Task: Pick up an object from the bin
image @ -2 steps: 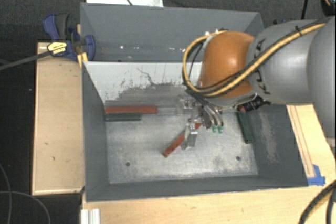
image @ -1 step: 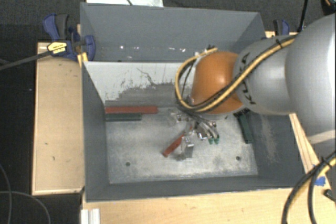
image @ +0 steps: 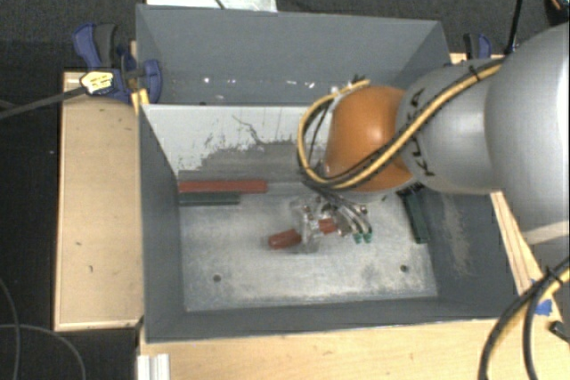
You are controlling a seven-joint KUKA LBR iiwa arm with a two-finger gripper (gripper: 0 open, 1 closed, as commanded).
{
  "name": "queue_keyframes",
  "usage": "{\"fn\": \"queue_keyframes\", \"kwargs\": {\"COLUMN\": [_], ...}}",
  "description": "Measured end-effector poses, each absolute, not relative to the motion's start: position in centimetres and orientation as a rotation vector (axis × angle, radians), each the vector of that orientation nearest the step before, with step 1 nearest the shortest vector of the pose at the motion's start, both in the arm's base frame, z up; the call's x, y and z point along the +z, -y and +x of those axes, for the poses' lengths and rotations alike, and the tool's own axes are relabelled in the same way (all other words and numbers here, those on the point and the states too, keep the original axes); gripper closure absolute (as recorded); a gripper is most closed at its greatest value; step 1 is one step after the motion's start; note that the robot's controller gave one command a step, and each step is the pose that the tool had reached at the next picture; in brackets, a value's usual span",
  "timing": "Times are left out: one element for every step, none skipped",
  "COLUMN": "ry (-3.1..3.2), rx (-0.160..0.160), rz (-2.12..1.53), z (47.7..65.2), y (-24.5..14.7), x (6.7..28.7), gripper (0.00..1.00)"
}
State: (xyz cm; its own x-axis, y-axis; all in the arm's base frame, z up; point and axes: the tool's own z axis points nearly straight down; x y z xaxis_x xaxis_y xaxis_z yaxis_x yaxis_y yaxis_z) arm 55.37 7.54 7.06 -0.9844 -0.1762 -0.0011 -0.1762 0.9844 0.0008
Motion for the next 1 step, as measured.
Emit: {"fn": "queue_keyframes", "kwargs": {"ry": [-2.996], "rx": [0.002], "rz": [-0.913], "z": [55.47], "y": [-14.7], "x": [22.78], "gripper": [1.0]}}
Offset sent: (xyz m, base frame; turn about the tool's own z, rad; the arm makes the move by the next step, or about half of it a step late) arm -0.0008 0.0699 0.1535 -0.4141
